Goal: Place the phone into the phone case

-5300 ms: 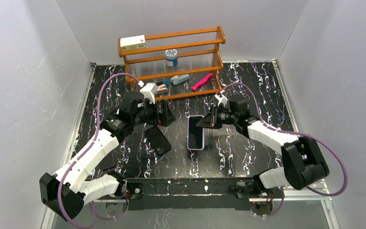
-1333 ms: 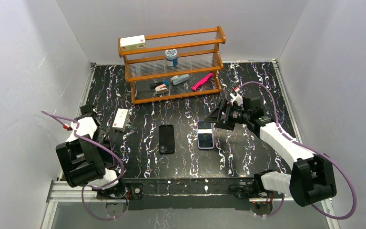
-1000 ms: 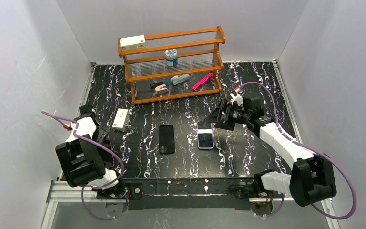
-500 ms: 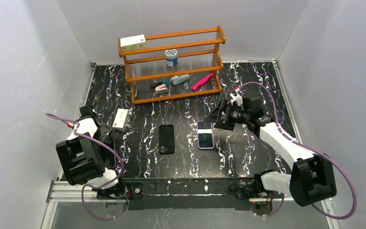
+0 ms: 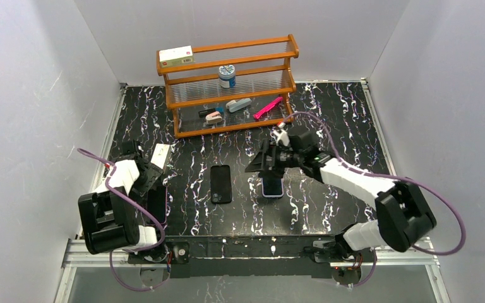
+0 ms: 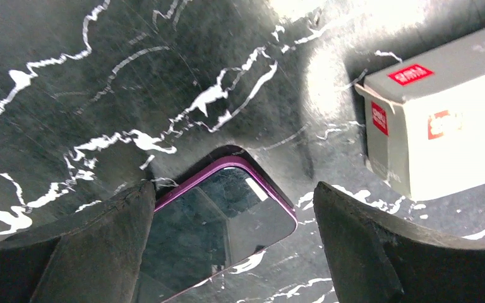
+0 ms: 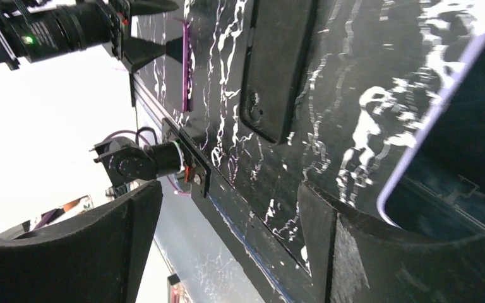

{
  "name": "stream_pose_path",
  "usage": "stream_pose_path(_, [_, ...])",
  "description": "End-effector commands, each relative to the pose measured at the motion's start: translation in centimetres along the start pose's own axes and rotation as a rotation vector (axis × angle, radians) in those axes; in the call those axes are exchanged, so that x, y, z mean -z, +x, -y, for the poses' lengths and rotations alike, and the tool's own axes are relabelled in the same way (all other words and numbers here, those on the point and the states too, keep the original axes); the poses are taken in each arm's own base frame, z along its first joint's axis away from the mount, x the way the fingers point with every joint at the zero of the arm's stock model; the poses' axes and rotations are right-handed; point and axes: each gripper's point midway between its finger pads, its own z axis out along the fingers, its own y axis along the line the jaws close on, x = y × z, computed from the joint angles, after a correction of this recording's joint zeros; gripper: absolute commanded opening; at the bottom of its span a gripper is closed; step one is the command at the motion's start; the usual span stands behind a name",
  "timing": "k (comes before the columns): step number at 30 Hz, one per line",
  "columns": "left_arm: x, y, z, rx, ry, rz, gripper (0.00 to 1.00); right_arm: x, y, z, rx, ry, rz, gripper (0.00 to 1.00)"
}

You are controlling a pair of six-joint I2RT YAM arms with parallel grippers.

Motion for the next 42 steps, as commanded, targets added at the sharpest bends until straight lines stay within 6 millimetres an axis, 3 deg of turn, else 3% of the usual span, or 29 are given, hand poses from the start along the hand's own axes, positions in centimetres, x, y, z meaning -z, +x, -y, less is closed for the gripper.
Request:
stream_pose_path(1, [0.9, 2.2, -0.1, 0.072, 0.003, -0.073, 0.92, -3.6, -0.9, -5.7, 0.085, -0.089, 0.032, 0.84])
stream_pose_path(3, [1.3, 1.6, -0.5, 0.079, -0.022, -0.046, 0.92, -5.4, 0.2, -7.4, 0.108, -0.109, 0.014, 0.82])
stream_pose_path(11, [2.0, 0.8, -2.9, 0.045, -0.168, -0.019, 0.94, -11.9, 3.1, -9.1, 0.037, -0.138, -0.026, 0.70])
stream_pose_path(19, [3.0, 0.2, -6.4, 0.124, -0.342, -0.012, 0.80, -17.0, 5.8, -9.6, -0.010, -0.104, -0.053, 0.61])
stream_pose_path(25, [2.9, 0.9, -7.2, 0.203, -0.332, -0.071, 0.64, -20.2, 8.1, -10.0, -0.042, -0.103, -0.137, 0.54])
stream_pose_path(29, [3.4, -0.2, -9.0, 0.278, -0.397, 0.005, 0.54, -22.2, 10.1, -9.9, -0.037, -0.081, -0.190, 0.52])
stream_pose_path(34, [3.3, -0.4, -9.6, 0.292, -0.410, 0.016, 0.31, -24.5, 13.1, -9.7, -0.055, -0.055, -0.271, 0.48])
stream_pose_path(37, [3.0, 0.4, -10.1, 0.289, -0.441, -0.024, 0.19, -25.2, 13.4, -9.5, -0.056, -0.026, -0.264, 0.47])
stream_pose_path(42, [2.9, 0.3, -10.3, 0.284, -0.440, -0.035, 0.09, -25.6, 12.9, -9.7, -0.043, -0.003, -0.224, 0.48])
